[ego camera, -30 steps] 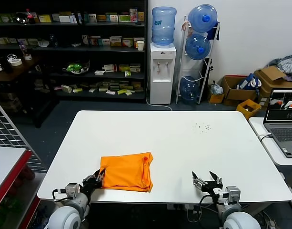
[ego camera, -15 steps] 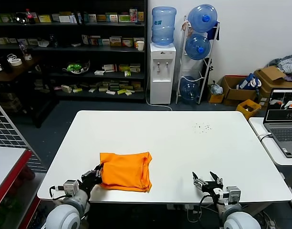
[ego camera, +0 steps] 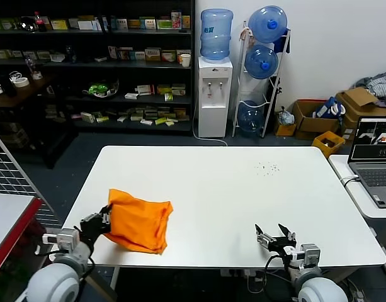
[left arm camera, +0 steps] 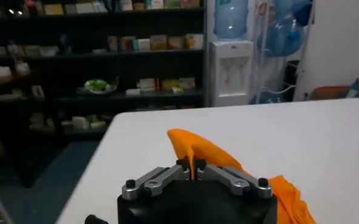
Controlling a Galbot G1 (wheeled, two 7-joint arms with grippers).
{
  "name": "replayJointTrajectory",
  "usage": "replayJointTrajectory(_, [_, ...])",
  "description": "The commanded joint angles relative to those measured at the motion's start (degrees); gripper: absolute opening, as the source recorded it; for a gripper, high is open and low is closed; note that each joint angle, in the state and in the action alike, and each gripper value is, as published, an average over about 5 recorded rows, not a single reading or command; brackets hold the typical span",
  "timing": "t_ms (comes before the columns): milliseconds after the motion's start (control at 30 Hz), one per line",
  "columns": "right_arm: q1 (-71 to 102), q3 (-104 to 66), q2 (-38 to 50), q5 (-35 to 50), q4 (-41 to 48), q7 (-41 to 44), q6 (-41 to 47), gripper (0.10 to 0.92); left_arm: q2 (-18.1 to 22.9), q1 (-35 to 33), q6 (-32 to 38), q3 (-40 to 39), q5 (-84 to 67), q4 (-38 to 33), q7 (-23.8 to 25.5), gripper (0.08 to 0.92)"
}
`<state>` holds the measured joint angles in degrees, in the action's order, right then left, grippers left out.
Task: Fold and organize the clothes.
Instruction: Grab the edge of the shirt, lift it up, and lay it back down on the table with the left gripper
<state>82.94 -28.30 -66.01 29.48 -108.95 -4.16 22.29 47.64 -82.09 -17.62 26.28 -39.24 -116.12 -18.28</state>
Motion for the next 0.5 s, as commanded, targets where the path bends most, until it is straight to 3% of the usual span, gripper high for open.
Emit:
replayJointTrajectory(33, [0.32,-0.61,0.23,0.07,-0.25,0.13,-0.27,0.823,-14.63,-0.81,3.17,8.87,-2.73,12.33,-0.49,0.115])
replayJointTrajectory(300, [1.03,-1.68,-0.14,-0.12,-0.82,0.06,-0.33,0.823,-19.85,-1.28,3.57,8.65,-5.57,15.74,-0.57,0.115])
replayJointTrajectory(500, [2.11,-2.55,-1.29,-0.91,-1.27,0.07,-0.54,0.823,-15.54,0.8,1.78,4.95,-10.57,5.97,-2.59,0.115])
